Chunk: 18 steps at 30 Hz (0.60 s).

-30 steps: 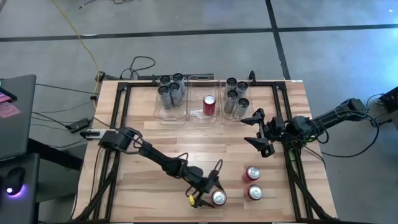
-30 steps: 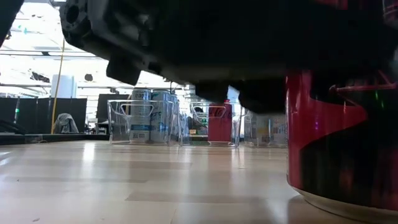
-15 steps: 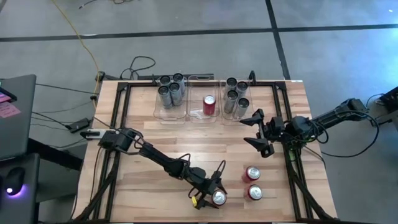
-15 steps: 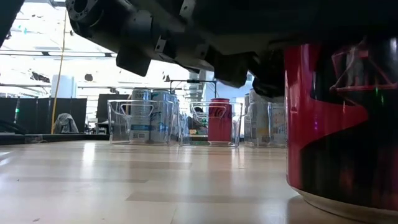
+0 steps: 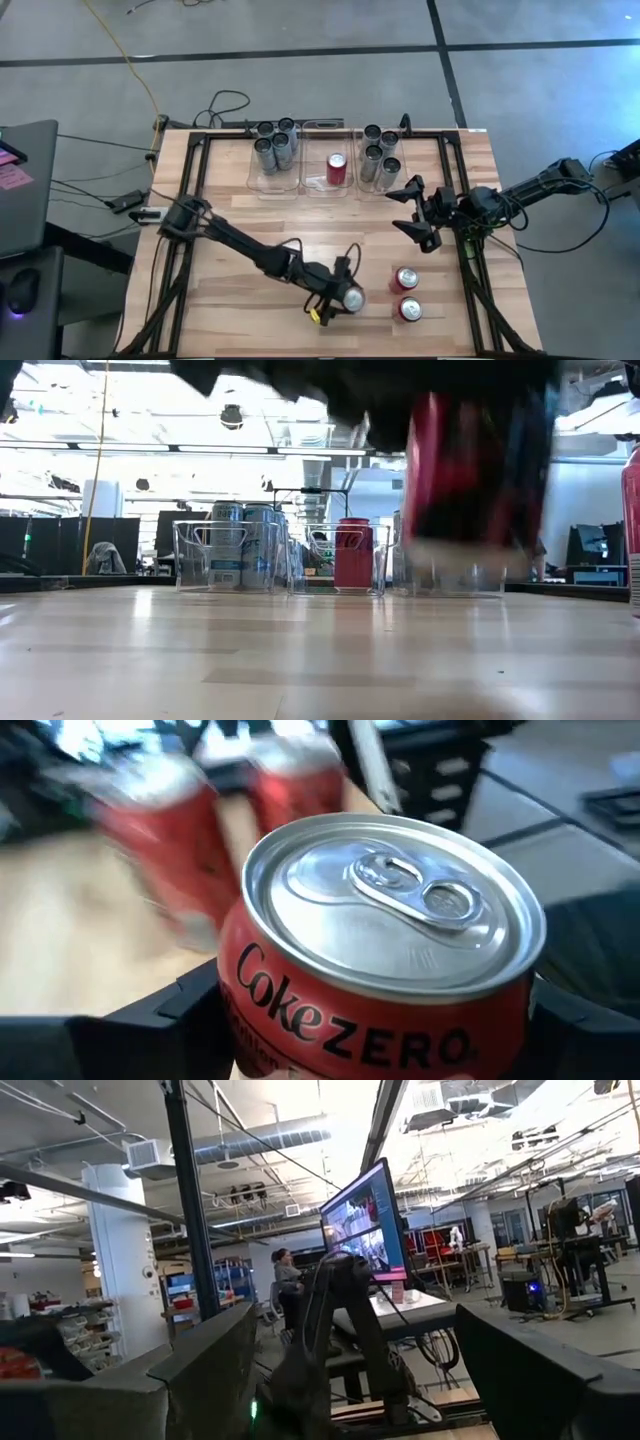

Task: Sort soda cans
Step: Put the red-black soda can into the middle transparent bin

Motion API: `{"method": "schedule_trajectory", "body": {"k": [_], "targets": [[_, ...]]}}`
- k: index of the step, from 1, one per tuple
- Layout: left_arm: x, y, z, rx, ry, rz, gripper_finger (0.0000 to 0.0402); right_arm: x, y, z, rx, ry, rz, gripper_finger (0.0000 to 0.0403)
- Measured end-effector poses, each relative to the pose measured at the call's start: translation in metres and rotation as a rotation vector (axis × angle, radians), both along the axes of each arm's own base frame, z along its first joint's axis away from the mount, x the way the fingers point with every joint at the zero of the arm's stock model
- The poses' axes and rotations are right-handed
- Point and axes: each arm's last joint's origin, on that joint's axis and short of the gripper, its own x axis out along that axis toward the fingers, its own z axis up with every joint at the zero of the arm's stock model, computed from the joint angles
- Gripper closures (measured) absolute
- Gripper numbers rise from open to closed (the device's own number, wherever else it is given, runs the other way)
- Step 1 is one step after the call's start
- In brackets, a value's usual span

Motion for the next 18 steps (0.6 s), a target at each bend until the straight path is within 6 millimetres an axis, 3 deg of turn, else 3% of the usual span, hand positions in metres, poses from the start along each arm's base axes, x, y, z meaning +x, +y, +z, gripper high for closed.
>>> {"method": "schedule_trajectory", "body": {"k": [4,10,18], "targets": [[-0.013,0.014,0.035,0.027,-0.063,0.087,0.0107,0.000,0.000,0.000,0.014,-0.001,0.006,0.0043],[-0.044,0.060,0.078,0.052,-0.163,0.222,0.0107,0.000,0.000,0.000,0.089,-0.004,0.036,0.0043],[-0.083,0.137,0.105,0.045,-0.219,0.419,0.0107,0.000,-0.001,0.000,0.101,-0.003,0.012,0.0043]]}}
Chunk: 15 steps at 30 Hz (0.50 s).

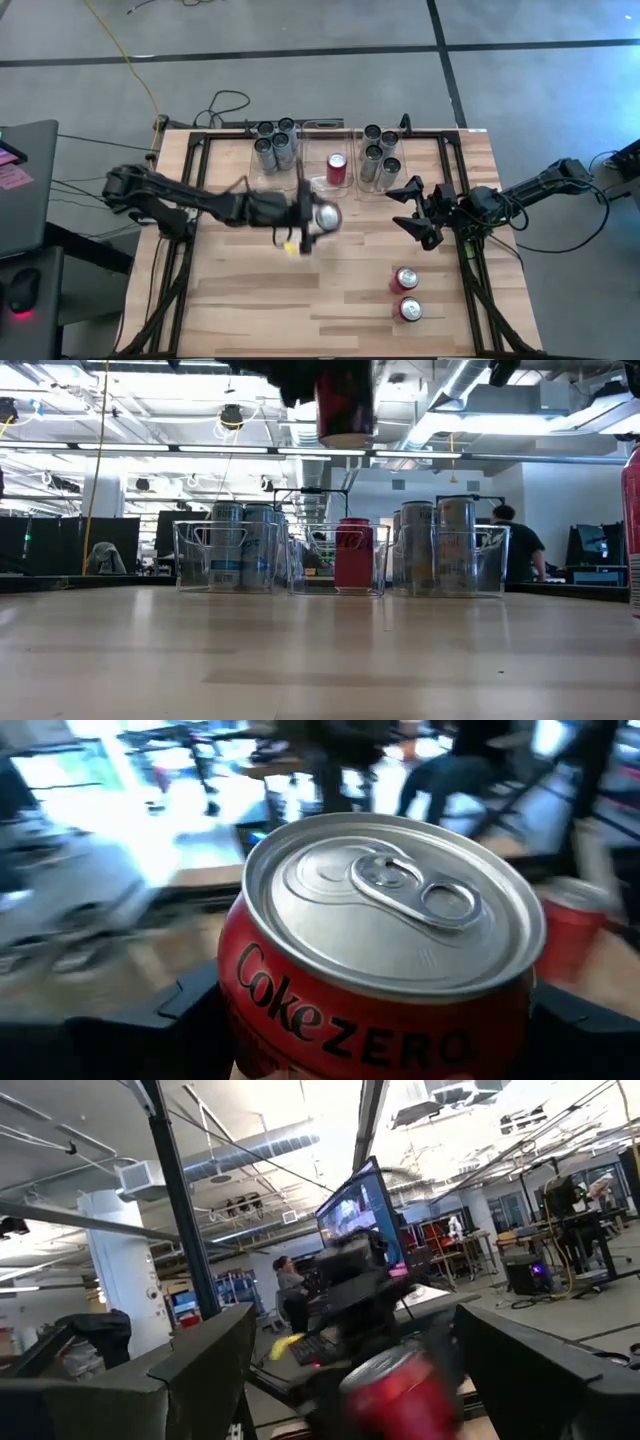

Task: Sort soda cans
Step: Put the red-black soda can into the middle transparent bin

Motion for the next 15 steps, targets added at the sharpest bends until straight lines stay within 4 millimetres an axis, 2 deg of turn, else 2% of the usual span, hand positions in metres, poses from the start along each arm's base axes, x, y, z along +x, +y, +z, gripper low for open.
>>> {"method": "schedule_trajectory", "body": {"k": [6,11,15], "targets": [[-0.012,0.049,0.003,-0.015,0.002,0.152,0.0107,0.000,0.000,0.000,0.001,-0.004,0.000,0.0043],[-0.010,0.077,-0.003,-0.035,0.005,0.215,0.0107,0.000,-0.001,0.000,0.007,0.005,-0.020,0.0043],[-0.004,0.099,-0.015,-0.075,0.017,0.281,0.0107,0.000,-0.001,0.000,0.007,0.005,-0.020,0.0043]]}}
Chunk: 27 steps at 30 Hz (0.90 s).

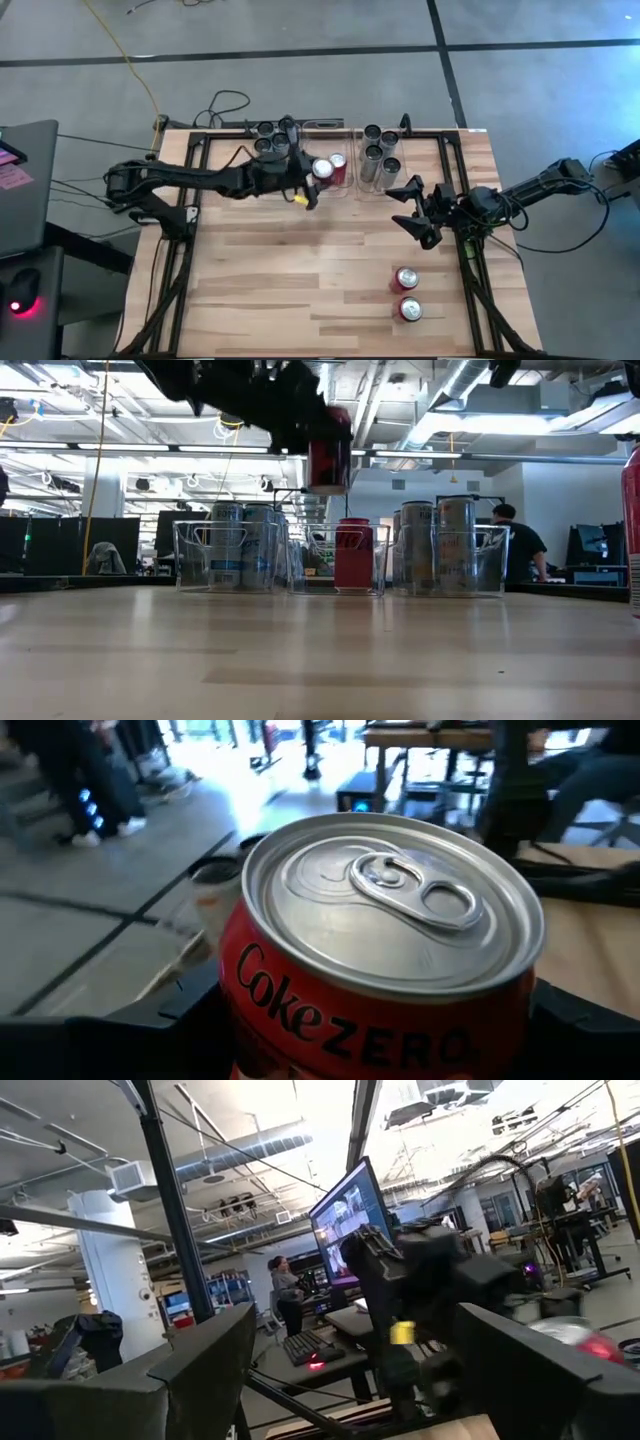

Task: Sort soda cans
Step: Put the red-black soda can into the middle transparent bin

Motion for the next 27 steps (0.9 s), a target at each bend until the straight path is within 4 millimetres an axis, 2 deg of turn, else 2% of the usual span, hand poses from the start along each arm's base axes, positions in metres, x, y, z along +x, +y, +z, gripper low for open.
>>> {"method": "schedule_trajectory", "body": {"k": [7,11,20,27], "targets": [[0.011,0.038,-0.031,-0.041,0.017,0.073,0.0107,0.000,0.000,0.000,0.000,0.000,0.000,0.0043],[0.015,0.052,-0.051,-0.072,0.072,0.086,0.0107,0.000,0.000,0.000,-0.001,0.001,0.000,0.0043],[0.020,0.061,-0.071,-0.099,0.098,0.105,0.0107,0.000,0.000,0.000,-0.003,0.005,-0.001,0.0043],[0.020,0.062,-0.074,-0.124,0.092,0.142,0.0107,0.000,0.000,0.000,-0.002,0.005,0.000,0.0043]]}}
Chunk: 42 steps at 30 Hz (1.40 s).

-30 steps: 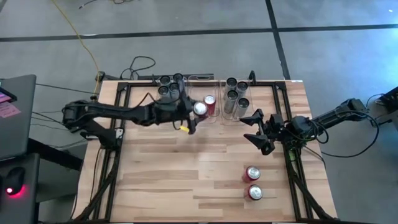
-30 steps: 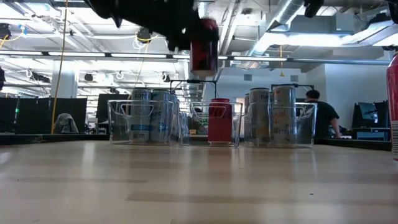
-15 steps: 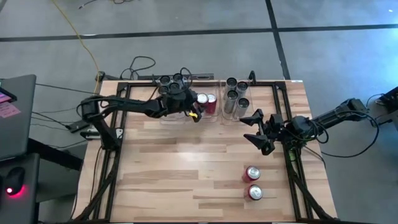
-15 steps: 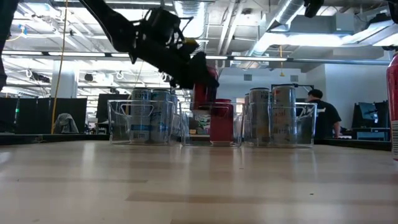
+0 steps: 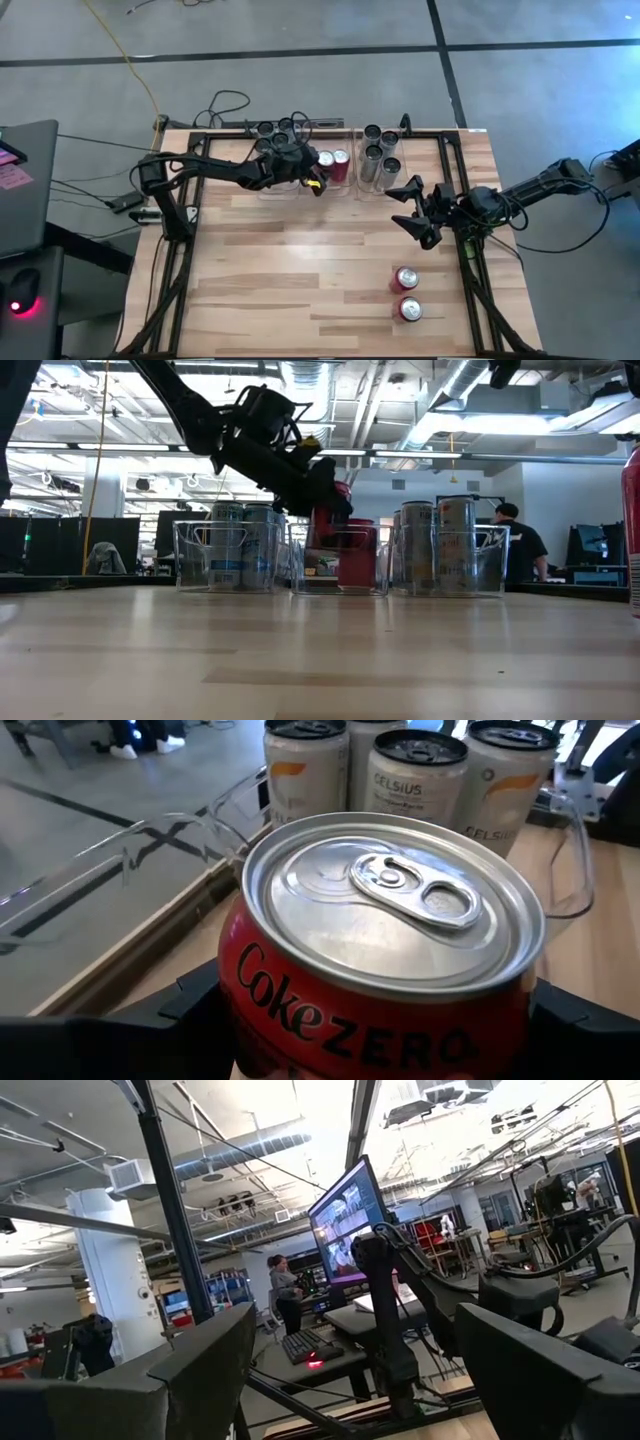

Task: Sort soda cans
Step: Put the red-black soda can into the middle transparent bin

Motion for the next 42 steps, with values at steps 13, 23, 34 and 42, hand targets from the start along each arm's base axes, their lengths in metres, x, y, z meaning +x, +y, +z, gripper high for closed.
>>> {"method": "schedule_trajectory", "body": {"k": [13,23,34,42], "targets": [[-0.004,0.000,-0.008,0.002,0.072,0.033,0.0095,0.000,0.000,-0.001,-0.002,0.006,0.000,0.0043],[-0.005,-0.003,-0.013,-0.040,0.120,-0.026,0.0086,0.000,0.000,-0.001,-0.002,0.006,0.000,0.0043],[-0.006,-0.003,-0.013,-0.040,0.123,-0.030,0.0044,0.000,0.000,-0.001,-0.002,0.006,0.000,0.0043],[-0.007,-0.003,-0.015,-0.060,0.150,-0.019,0.0018,0.001,0.000,-0.001,-0.004,0.012,0.000,0.0043]]}}
